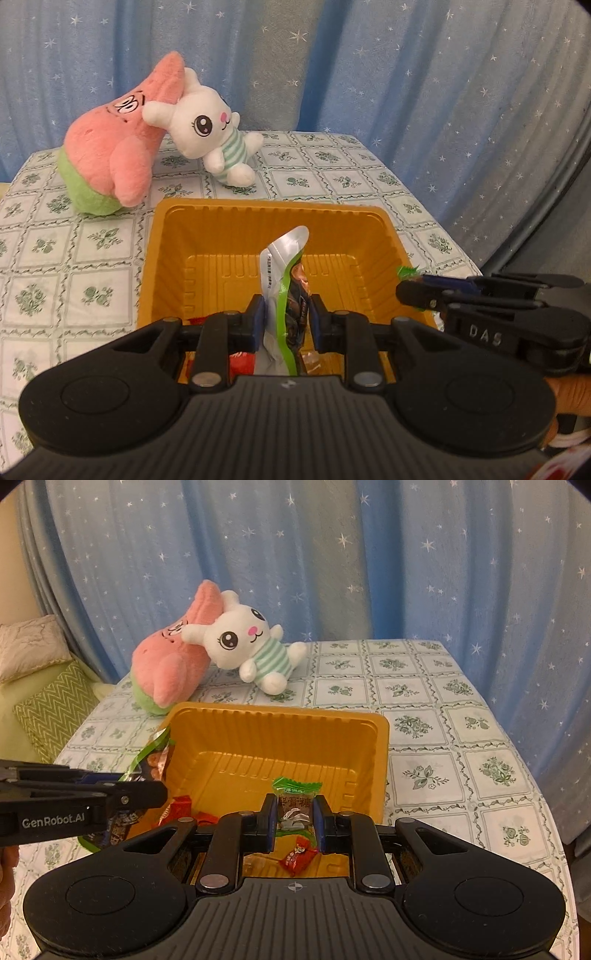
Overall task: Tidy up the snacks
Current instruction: 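Lower both held candies into the orange tray and open both tools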
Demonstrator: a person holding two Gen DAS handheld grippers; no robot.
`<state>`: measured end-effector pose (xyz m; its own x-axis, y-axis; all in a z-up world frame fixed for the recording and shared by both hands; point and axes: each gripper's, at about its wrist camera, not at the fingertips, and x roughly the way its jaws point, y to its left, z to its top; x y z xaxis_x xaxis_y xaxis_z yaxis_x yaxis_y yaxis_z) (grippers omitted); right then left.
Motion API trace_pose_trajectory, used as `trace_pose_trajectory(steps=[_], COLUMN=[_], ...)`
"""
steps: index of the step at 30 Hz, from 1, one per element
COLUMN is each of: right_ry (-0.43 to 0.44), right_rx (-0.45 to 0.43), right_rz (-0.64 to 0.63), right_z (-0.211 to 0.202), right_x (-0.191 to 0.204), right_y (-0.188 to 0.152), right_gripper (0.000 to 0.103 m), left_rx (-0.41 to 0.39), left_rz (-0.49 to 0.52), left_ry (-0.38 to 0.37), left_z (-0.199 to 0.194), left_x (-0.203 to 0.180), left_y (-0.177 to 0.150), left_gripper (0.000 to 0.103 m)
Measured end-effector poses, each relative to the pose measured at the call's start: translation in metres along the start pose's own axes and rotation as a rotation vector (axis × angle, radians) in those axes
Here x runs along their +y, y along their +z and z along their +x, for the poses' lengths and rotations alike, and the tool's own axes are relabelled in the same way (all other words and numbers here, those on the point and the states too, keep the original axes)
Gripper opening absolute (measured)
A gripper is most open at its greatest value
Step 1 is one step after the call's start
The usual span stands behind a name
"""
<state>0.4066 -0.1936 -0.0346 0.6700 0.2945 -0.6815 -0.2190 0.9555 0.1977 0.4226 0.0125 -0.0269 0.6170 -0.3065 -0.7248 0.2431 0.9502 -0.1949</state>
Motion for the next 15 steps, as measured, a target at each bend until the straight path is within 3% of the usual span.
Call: trace_pose_trajectory(steps=[5,8,15], right_ry=[-0.008,-0.013,-0.006], right_rx=[0.007,0.014,0.027], right_rz=[-0.003,0.000,0.012], right_z=[0.008,0.012,0.016], right_x=[-0.002,-0.005,-0.010], right_y=[-0.002,-0.005,-0.010], right_gripper=[0.020,0.020,0.020], left_rx=[-0.017,-0.022,-0.017], left_rz=[0.000,0.008,-0.011], left_ry=[0.004,0.013,0.032], left_z=[0.011,0.012,0.008], left_x=[0.000,0.001,0.011], left_y=[0.008,0.008,-0.004], left_gripper=[0.025,0.034,0.034])
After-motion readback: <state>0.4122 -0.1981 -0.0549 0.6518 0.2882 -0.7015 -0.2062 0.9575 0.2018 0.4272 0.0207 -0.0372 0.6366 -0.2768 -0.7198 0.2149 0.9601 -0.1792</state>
